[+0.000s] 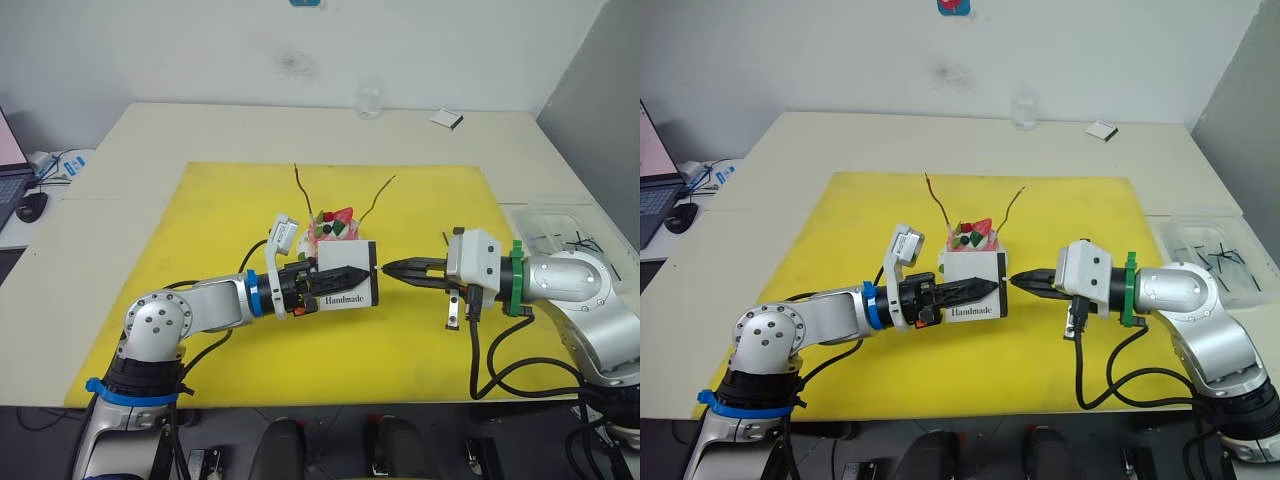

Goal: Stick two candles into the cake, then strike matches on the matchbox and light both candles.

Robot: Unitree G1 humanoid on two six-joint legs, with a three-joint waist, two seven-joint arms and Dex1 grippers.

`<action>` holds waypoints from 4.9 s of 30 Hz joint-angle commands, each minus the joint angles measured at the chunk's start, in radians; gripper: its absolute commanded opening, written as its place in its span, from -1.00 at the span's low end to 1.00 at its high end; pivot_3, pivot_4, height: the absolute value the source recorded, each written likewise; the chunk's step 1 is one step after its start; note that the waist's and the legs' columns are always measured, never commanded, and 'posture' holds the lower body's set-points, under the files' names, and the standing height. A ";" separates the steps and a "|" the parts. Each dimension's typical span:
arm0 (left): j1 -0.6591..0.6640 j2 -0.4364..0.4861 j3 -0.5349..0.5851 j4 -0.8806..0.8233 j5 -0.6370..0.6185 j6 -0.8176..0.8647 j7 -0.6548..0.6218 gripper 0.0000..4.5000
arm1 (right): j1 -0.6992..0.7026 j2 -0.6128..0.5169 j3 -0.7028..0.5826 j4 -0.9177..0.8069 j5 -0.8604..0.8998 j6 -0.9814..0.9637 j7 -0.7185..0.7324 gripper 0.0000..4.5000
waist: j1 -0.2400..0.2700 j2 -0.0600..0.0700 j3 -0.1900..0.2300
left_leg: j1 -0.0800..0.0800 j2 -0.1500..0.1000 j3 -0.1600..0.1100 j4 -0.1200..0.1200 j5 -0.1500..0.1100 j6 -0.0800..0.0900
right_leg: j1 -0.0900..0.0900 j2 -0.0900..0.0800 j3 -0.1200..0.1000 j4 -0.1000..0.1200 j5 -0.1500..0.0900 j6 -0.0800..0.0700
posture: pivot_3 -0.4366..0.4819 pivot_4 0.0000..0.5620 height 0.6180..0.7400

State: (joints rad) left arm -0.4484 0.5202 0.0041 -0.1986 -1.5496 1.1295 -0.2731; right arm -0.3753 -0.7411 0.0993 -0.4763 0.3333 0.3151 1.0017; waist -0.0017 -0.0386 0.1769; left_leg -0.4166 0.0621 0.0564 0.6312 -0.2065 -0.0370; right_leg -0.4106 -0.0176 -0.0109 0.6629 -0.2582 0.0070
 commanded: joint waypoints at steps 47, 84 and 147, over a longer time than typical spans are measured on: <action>0.002 0.015 0.047 -0.002 -0.038 0.044 -0.051 -1.00 | 0.010 -0.041 -0.052 -0.083 0.114 0.024 0.036 -0.99 | 0.002 -0.001 0.000 | 0.002 0.000 -0.002 0.004 0.000 0.000 | 0.004 0.001 0.000 0.001 0.002 -0.002 | -0.05 -0.47 1.00; -0.024 0.005 0.048 -0.013 -0.117 0.069 -0.013 -1.00 | 0.160 -0.206 -0.014 -0.082 0.020 0.042 0.120 -0.99 | -0.005 -0.002 -0.001 | 0.005 0.000 -0.002 0.005 0.000 0.000 | 0.004 -0.001 0.000 0.002 0.002 0.000 | -0.05 -0.47 1.00; 0.245 0.183 0.060 -0.219 -0.055 0.031 -0.114 -1.00 | -0.600 0.547 0.183 0.584 -0.340 0.060 -0.404 -0.99 | -0.014 -0.001 0.000 | -0.001 0.001 0.000 0.005 0.000 0.001 | -0.001 -0.001 0.001 0.002 0.005 -0.005 | -0.05 -0.47 1.00</action>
State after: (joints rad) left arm -0.2003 0.7002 0.0586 -0.3866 -1.5744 1.1700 -0.3822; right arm -0.9676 -0.1896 0.2930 0.1561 -0.0034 0.3798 0.5917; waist -0.0162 -0.0396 0.1765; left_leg -0.4177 0.0635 0.0561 0.6363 -0.2066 -0.0364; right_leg -0.4115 -0.0183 -0.0100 0.6648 -0.2530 0.0016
